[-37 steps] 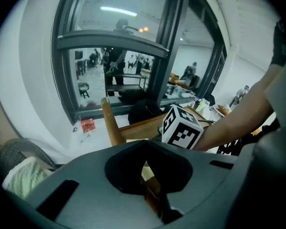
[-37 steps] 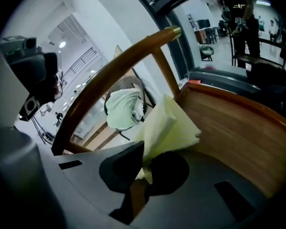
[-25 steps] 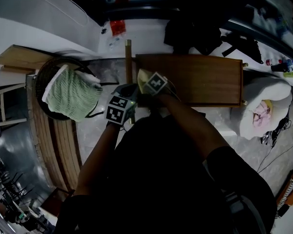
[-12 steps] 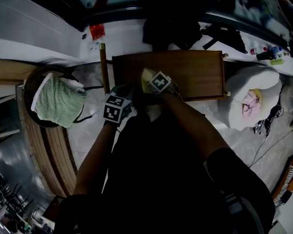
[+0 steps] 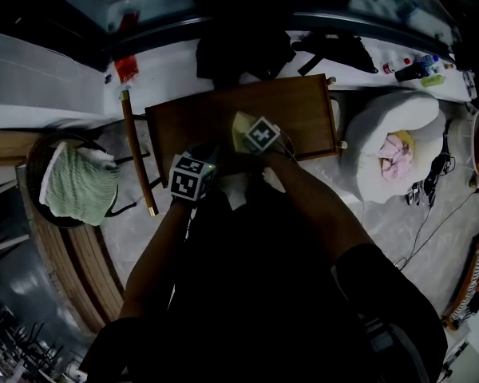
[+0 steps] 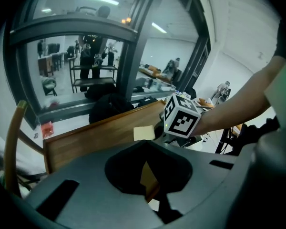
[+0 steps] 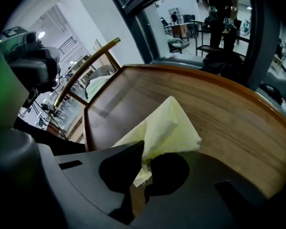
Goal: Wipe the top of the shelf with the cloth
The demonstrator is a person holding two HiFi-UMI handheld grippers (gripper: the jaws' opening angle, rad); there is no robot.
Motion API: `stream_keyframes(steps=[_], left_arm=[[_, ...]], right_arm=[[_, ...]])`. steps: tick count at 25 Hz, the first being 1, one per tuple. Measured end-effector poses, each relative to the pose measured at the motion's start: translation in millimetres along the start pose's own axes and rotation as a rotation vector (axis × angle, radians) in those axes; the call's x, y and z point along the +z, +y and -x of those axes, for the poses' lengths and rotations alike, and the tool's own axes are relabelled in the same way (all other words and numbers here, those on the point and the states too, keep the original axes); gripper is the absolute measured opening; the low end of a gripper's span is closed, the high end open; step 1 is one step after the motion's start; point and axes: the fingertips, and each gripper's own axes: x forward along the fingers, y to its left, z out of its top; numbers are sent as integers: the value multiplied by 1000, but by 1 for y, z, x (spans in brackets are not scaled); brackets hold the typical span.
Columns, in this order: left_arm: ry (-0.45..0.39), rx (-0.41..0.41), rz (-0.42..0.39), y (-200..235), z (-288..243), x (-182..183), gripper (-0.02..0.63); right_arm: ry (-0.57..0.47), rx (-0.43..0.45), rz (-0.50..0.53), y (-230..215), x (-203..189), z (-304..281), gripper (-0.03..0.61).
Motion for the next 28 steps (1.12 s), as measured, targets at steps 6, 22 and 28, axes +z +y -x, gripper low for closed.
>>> stream_keyframes(steps=[6, 22, 28], left_arm=[[31, -18, -14, -29, -35, 3, 6], [47, -48, -21, -81, -91, 13, 6], [41, -28, -32, -77, -83, 18, 6]], right_arm=[[28, -83, -27, -48, -39, 34, 31], [34, -251, -141, -156, -118, 119, 31], [73, -376, -163, -192, -140, 149, 31]])
